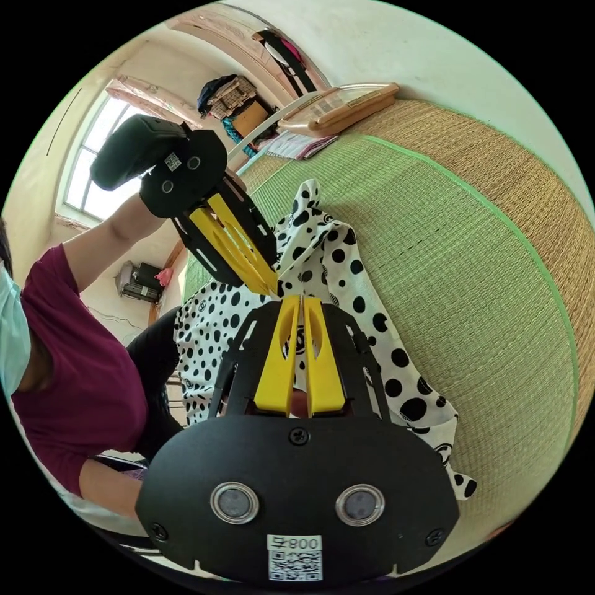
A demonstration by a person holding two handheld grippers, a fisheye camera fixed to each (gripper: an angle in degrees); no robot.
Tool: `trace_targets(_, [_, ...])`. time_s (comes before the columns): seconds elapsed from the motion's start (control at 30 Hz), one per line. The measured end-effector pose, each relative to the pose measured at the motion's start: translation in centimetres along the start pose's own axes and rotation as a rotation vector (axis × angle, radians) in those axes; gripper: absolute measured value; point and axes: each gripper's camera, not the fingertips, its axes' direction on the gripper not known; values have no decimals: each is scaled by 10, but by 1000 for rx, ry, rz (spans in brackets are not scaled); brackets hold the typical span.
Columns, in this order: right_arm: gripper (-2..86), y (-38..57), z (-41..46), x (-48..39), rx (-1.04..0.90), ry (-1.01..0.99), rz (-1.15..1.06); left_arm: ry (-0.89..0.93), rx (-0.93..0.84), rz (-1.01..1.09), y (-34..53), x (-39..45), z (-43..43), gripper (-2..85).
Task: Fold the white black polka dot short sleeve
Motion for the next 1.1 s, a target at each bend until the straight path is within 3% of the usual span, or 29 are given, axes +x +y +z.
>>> trace_targets(0.17, [2, -9, 28, 12, -188, -142, -15, 49, 31, -39, 7, -14, -1, 11])
trace_targets(0.43, [1, 12, 16, 28, -189, -136, 71, 102, -32, -99, 9, -34, 22, 18])
trace_targets(0.63, [1, 46, -25, 29, -46, -46, 148, 135, -14, -152, 23, -44, 24, 43])
trace_targets(0.8, [1, 103, -77, 16, 220, 34, 233, 97, 35, -182, 42, -40, 14, 72])
trace_targets(0.93, [1, 151, -92, -1, 363, 99, 315, 70, 133, -194, 57, -26, -2, 81])
trace_targets(1.1, [1, 184, -76, -11, 391, 191, 444, 194, 332, -188, 52, -10, -9, 88])
